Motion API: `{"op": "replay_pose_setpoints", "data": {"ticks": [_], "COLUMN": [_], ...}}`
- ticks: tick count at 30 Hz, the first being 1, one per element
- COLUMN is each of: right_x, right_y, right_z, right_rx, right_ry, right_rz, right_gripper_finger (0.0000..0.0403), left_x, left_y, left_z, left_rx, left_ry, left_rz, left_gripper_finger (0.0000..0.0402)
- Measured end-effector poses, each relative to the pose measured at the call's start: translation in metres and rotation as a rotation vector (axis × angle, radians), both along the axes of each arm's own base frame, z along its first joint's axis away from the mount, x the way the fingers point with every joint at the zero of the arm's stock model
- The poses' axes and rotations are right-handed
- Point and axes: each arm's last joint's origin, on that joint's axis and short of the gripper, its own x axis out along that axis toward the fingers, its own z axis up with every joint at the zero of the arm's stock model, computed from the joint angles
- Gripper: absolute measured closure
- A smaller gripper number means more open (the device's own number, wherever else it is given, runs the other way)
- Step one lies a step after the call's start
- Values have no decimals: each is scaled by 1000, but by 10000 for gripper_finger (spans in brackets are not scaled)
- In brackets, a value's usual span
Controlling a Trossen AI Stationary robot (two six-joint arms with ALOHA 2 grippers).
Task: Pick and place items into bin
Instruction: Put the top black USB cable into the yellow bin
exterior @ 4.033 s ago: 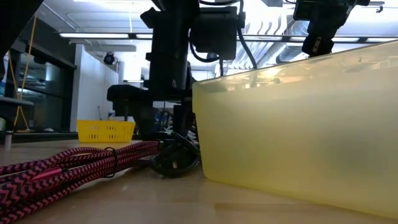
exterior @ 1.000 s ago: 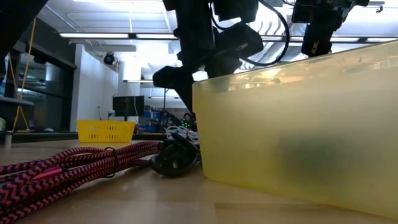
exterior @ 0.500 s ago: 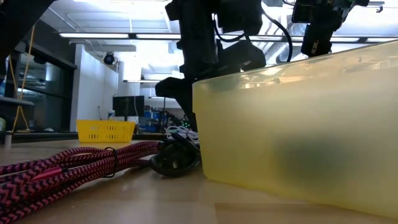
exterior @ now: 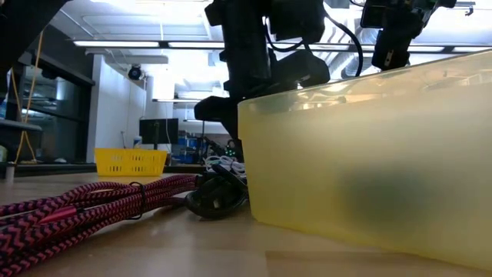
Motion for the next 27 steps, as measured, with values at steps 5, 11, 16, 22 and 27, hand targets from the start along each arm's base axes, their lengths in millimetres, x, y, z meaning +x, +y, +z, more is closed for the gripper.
{"op": "replay_pose_setpoints", "data": {"ticks": [5,11,16,22,27], "right_x": [0,0,0,0,0], "right_y": [0,0,0,0,0], "right_z": [0,0,0,0,0], "right_rx": [0,1,1,-2,-3], "right_ry": [0,0,0,0,0], "right_rz": [0,0,0,-1,-2], "right_gripper_finger": [402,403,403,403,403], "left_x": [0,5,6,5,5], "left_y": [0,-2,-2,-1,-2], "left_z": [-1,-19,-22,-22,-22], "left_rx": [-3,-58,-47,-29,-27], "left_ry": [1,18,23,31,27], "left_rz": [-12,-33,-36,-61,-110], "left_gripper_finger": [205,167,169,273,386]}}
